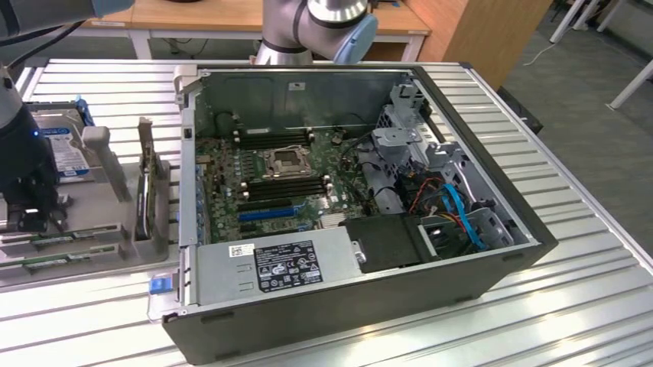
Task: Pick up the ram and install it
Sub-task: 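Pick up the ram and move it above insertion slot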
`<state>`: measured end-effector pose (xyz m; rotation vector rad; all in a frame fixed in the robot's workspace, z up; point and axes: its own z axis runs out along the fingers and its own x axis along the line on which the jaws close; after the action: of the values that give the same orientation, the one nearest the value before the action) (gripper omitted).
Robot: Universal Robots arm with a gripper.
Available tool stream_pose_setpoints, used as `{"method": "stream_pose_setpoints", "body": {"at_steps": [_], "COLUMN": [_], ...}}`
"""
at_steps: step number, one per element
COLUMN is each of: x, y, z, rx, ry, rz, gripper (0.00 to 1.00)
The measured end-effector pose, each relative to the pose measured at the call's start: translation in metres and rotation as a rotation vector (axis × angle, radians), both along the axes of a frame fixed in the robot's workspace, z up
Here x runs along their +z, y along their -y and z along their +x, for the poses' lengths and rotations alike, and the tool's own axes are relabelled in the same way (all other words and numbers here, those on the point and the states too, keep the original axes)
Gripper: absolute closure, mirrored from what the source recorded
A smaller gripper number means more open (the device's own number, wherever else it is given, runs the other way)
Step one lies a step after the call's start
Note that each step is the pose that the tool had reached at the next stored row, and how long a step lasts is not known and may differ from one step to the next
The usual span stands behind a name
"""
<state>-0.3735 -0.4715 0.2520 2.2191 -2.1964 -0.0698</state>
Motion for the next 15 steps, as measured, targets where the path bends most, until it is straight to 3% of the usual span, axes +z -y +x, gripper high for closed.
{"method": "stream_pose_setpoints", "body": {"at_steps": [6,15], "x": [-0.0001,-0.0013], "y": [0.0075,0.0076], "z": [-0.0002,-0.0002], "rx": [0.000,0.000], "ry": [0.0000,0.0002], "rz": [-0.0012,-0.0012], "gripper": [0.71,0.71]}}
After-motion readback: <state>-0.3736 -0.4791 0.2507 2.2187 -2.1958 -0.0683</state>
